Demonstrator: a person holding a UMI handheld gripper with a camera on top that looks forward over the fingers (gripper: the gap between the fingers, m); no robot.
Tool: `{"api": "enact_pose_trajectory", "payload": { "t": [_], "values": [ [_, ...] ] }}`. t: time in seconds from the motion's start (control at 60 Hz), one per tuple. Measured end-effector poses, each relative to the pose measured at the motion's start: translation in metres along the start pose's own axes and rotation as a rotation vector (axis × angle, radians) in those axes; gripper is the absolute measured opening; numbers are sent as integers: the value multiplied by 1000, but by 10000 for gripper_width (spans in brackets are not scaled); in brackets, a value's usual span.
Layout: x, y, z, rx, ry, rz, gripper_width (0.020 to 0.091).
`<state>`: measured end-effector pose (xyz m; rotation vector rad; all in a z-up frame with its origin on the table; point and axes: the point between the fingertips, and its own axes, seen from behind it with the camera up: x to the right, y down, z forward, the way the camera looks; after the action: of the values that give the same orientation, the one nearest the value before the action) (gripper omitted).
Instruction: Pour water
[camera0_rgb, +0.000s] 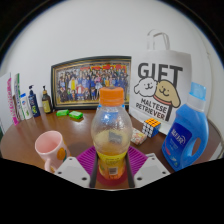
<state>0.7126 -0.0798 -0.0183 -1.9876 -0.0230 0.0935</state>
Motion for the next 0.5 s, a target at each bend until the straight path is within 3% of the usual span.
{"api": "enact_pose_trajectory", "payload": {
  "t": [0.083, 0.1, 0.117, 0.183, 0.233, 0.5],
  "values": [
    [1, 12, -1, -56, 3, 12, 595],
    [1, 15, -1, -67, 2, 14, 657],
    [0, 18, -1, -78, 2, 16, 665],
    [-1, 30, -4, -126, 9, 17, 874],
    [-2, 32, -9, -142, 14, 18, 845],
    [-18, 7, -76, -149, 104, 8, 859]
  ]
}}
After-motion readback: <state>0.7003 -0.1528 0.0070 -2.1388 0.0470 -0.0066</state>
